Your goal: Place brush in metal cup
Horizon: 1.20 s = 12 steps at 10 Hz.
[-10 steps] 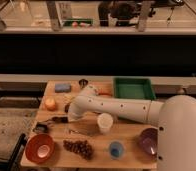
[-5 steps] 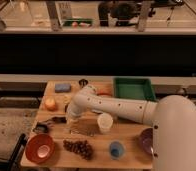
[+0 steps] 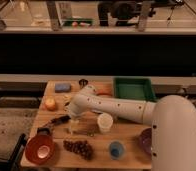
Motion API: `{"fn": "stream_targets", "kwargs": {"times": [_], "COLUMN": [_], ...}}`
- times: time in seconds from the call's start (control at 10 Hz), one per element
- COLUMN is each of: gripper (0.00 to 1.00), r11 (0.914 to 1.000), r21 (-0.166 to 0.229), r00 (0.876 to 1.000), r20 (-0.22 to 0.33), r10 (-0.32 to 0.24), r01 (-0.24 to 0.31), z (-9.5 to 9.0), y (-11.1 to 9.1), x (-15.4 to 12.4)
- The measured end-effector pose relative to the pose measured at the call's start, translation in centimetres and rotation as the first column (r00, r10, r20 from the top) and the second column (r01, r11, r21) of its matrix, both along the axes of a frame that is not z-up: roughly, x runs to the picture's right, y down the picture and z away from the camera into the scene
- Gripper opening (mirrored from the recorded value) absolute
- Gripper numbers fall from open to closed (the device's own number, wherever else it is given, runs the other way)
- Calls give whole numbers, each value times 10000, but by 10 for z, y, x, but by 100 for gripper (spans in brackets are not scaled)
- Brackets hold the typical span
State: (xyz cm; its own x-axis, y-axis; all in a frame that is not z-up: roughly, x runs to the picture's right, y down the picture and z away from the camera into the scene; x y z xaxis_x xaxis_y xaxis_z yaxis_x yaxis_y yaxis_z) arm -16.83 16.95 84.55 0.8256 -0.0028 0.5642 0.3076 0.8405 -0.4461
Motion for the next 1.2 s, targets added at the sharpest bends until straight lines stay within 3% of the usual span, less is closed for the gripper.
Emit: {"fn": "stream_targets", "kwargs": {"times": [0.3, 0.7, 1.0, 1.2], "gripper": [80, 80, 66, 64], "r11": [9999, 9997, 9992, 9988], "r21": [161, 123, -58, -176], "r00": [9999, 9994, 9984, 9978], "r20": [104, 282, 404, 477], "r10": [-2, 196, 393, 465], "r01": [1, -199, -391, -457], "z": [-4, 6, 16, 22], "y": [-6, -14, -12, -10], "x": [0, 0, 1, 2]}}
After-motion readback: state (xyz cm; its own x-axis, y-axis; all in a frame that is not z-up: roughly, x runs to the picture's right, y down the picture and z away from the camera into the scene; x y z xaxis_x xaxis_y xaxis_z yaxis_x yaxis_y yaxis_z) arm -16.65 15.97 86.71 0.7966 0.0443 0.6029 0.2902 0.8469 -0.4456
